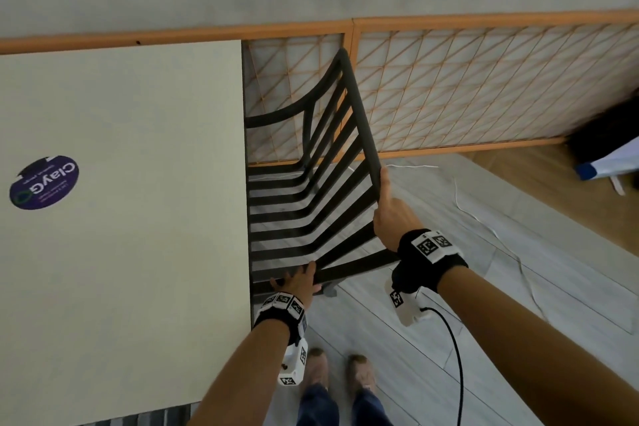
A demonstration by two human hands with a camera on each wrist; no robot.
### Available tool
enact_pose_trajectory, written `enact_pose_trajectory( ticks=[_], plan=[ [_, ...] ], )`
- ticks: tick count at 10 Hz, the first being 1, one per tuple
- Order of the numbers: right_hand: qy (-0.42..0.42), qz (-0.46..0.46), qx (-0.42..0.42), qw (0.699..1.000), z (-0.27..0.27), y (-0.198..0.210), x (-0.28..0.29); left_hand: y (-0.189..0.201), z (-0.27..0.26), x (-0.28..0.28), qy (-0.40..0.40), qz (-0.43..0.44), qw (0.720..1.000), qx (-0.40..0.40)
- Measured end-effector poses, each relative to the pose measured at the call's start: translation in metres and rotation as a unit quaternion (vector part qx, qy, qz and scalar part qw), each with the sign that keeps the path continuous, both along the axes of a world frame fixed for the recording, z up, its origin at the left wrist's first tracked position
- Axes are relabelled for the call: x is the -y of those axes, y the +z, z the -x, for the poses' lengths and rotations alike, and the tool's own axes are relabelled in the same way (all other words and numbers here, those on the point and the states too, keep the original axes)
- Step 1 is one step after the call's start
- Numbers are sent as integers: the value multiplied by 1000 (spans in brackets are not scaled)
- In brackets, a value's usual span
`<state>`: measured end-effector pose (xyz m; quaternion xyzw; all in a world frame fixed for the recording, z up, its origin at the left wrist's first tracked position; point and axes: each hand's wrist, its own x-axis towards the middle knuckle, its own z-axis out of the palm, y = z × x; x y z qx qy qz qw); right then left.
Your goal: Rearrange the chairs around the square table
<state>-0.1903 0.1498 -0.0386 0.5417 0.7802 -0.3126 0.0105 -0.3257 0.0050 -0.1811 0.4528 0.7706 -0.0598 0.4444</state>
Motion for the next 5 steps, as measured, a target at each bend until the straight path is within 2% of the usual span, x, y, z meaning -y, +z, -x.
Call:
enact_pose_trajectory(
  ticks=[1,3,5],
  plan=[
    [-1,8,-4,1000,-2,6,3,2,6,2,-17,-9,1000,-8],
    [25,10,-7,1000,-15,20,9,12,19,5,12,-49,999,-10],
    [37,-68,4,997,-45,48,23,22,14,15,33,-64,995,-65]
  ],
)
